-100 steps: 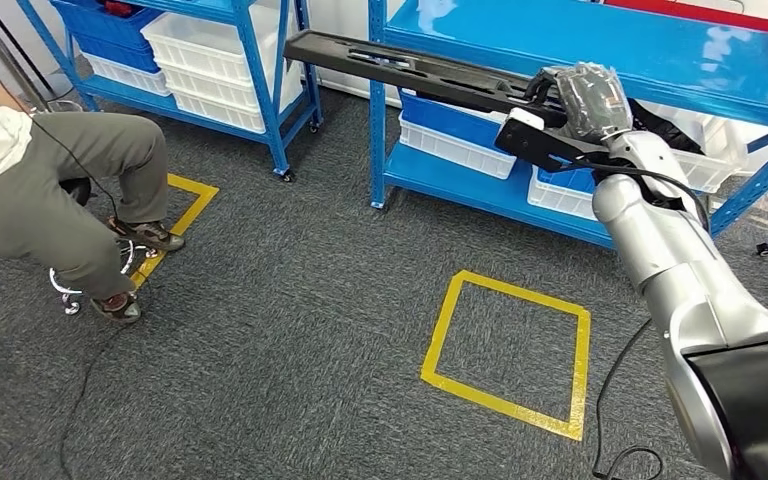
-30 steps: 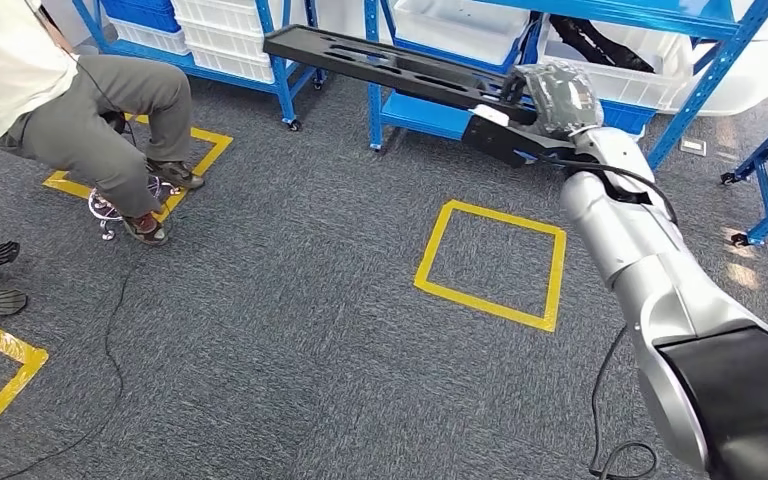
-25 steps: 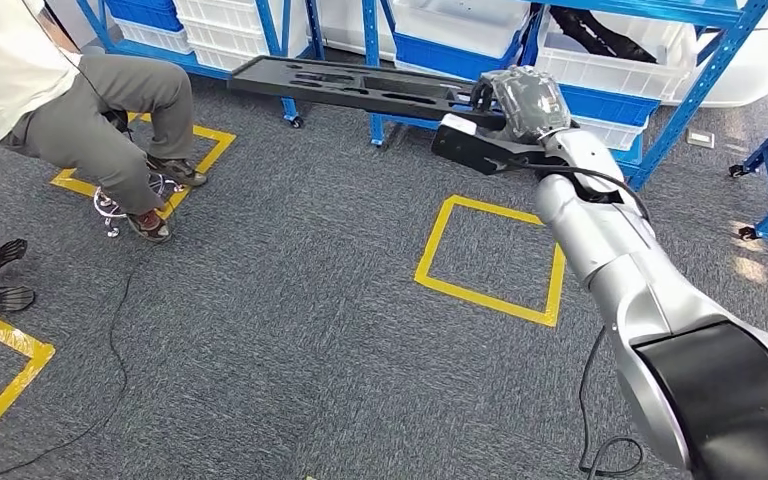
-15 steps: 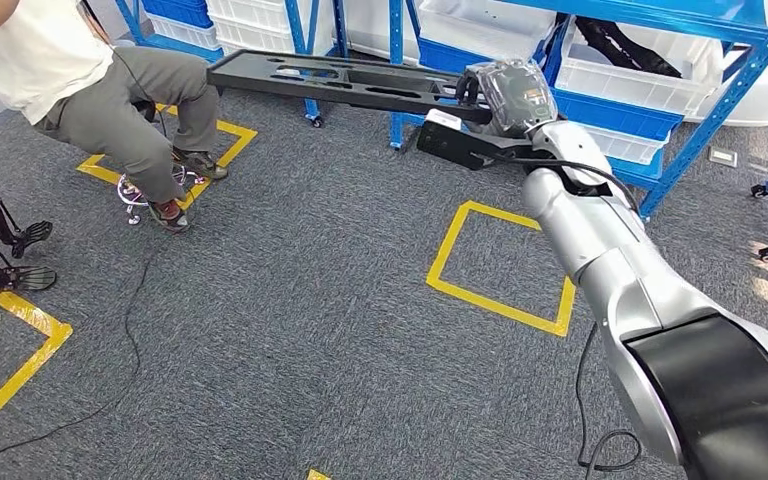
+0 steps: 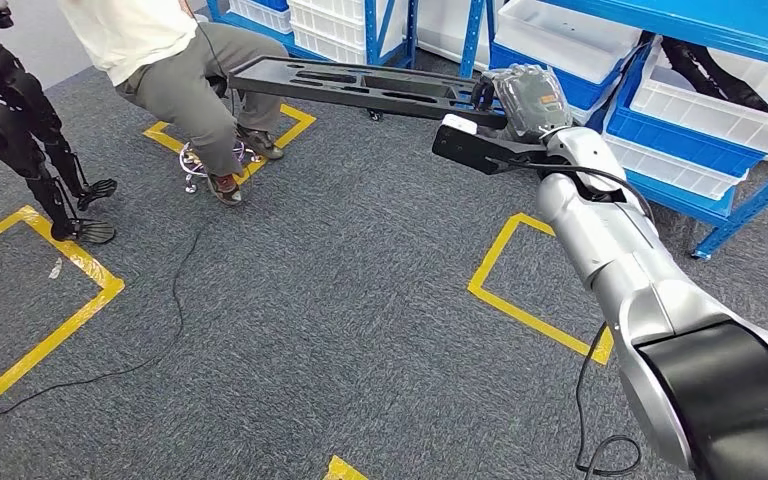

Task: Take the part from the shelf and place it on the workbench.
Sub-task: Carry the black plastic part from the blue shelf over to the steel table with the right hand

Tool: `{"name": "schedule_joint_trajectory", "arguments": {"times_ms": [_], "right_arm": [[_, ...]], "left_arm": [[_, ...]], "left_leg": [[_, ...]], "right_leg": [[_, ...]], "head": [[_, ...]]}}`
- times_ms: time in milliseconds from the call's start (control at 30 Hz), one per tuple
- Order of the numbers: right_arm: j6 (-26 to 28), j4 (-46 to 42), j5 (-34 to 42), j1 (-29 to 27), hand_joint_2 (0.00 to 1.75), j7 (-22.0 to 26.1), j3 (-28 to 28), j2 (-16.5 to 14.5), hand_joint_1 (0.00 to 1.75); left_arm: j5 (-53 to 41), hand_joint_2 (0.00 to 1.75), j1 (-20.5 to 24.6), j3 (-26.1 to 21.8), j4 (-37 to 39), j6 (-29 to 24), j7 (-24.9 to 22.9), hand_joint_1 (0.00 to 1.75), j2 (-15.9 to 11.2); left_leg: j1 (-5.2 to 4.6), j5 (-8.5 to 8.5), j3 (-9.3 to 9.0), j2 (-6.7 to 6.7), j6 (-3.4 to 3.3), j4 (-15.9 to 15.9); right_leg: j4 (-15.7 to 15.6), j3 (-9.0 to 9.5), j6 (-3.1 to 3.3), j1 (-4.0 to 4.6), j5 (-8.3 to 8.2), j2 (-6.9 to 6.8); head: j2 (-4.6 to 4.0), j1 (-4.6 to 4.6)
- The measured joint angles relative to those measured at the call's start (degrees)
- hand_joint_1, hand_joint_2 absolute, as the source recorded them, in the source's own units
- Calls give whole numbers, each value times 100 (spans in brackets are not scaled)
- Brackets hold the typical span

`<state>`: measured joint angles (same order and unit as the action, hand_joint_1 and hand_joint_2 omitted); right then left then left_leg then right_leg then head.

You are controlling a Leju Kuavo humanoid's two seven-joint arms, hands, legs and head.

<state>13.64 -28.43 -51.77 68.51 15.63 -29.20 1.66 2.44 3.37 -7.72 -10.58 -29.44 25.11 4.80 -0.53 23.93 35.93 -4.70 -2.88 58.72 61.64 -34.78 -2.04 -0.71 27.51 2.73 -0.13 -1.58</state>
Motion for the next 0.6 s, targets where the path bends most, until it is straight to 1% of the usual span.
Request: {"name": "schedule_joint_trajectory", "arguments": {"times_ms": [33, 67, 100, 133, 167, 200, 233, 267, 300, 333, 367, 400, 433, 467, 500, 533, 567, 600], "right_arm": [[-9, -17, 2, 6, 175, 1, 16, 17, 175], [-19, -42, 4, 12, 175, 1, 33, 32, 175], [-32, -71, 1, 20, 175, 1, 49, 41, 175], [-50, -99, -4, 39, 175, 0, 62, 56, 175], [-70, -130, -11, 66, 175, -2, 72, 71, 175], [-100, -161, -17, 101, 175, -3, 80, 89, 175], [-137, -187, -22, 141, 175, -4, 89, 113, 175], [-176, -207, -27, 176, 175, -4, 96, 136, 175], [-215, -222, -32, 203, 175, -4, 104, 162, 175], [-250, -229, -34, 220, 175, -4, 114, 189, 175], [-280, -237, -37, 229, 175, -4, 125, 217, 175], [-305, -252, -37, 233, 175, -3, 139, 249, 175], [-326, -273, -37, 241, 175, -2, 153, 284, 175], [-345, -298, -38, 254, 175, 0, 166, 322, 175], [-361, -322, -37, 277, 175, 2, 180, 374, 175], [-377, -343, -34, 303, 175, 3, 191, 421, 175], [-397, -357, -32, 323, 175, 4, 199, 465, 175], [-415, -370, -27, 336, 175, 4, 206, 507, 175]], "left_arm": [[-15, 175, 2, 0, 1, 2, 2, 0, 2], [-25, 175, 0, 1, 1, 4, 3, 0, 3], [-30, 175, -6, 0, 2, 2, 0, 0, -2], [-34, 175, -19, 1, 2, -2, -8, 0, -5], [-42, 175, -32, 1, 2, -6, -16, 0, -5], [-50, 175, -38, 1, 2, -8, -25, 0, -6], [-64, 175, -40, 2, 2, -5, -32, 0, -3], [-86, 175, -37, 2, 2, 4, -36, 0, -2], [-107, 175, -34, 3, 2, 20, -43, 0, 0], [-135, 175, -34, 7, 2, 37, -50, 0, 3], [-162, 175, -34, 10, 2, 51, -61, 0, 7], [-192, 175, -34, 15, 2, 61, -74, 0, 10], [-221, 175, -31, 20, 1, 66, -85, 0, 9], [-247, 175, -22, 25, 1, 70, -97, 0, 10], [-277, 175, -10, 32, 0, 75, -111, 0, 10], [-302, 175, 6, 44, 1, 80, -126, 0, 9], [-329, 175, 22, 58, 1, 84, -142, 0, 9], [-352, 175, 32, 74, 1, 88, -154, 0, 3]], "left_leg": [[-2, -12, 30, -47, 23, 12], [4, -28, 61, -95, 53, 18], [16, -49, 85, -147, 85, 15], [19, -45, 109, -139, 116, 26], [18, -1, 148, -66, 153, 86], [23, 102, 230, 59, 197, 250], [46, 258, 361, 213, 243, 528], [77, 427, 530, 329, 293, 882], [116, 563, 704, 392, 338, 1236], [152, 617, 821, 424, 373, 1464], [184, 574, 845, 444, 402, 1502], [213, 442, 756, 473, 426, 1322], [235, 260, 569, 544, 444, 971], [234, 120, 364, 660, 457, 586], [221, 17, 208, 744, 442, 275], [199, -29, 122, 800, 415, 91], [167, -28, 113, 795, 374, 32], [143, -46, 131, 723, 318, 26]], "right_leg": [[-166, 81, 25, 2, -40, 53], [-210, 102, 52, 8, -42, 49], [-224, 102, 82, -8, -60, -11], [-244, 113, 113, -27, -78, -72], [-268, 126, 144, -53, -96, -132], [-292, 136, 180, -81, -112, -193], [-301, 145, 204, -84, -120, -253], [-303, 146, 216, -81, -119, -307], [-303, 147, 223, -76, -117, -369], [-302, 148, 222, -76, -115, -431], [-302, 149, 219, -78, -113, -492], [-301, 151, 216, -84, -110, -550], [-300, 156, 207, -89, -105, -604], [-299, 157, 189, -83, -97, -655], [-296, 154, 162, -65, -87, -705], [-298, 149, 126, -44, -81, -752], [-304, 150, 87, -20, -79, -797], [-316, 158, 43, -6, -81, -849]], "head": [[0, -5], [0, -8], [0, -10], [0, -5], [0, -20], [0, -35], [0, -50], [0, -68], [0, -68], [0, -68], [0, -69], [0, -69], [0, -69], [0, -74], [0, -72], [0, -63], [0, -51], [0, -36]]}}
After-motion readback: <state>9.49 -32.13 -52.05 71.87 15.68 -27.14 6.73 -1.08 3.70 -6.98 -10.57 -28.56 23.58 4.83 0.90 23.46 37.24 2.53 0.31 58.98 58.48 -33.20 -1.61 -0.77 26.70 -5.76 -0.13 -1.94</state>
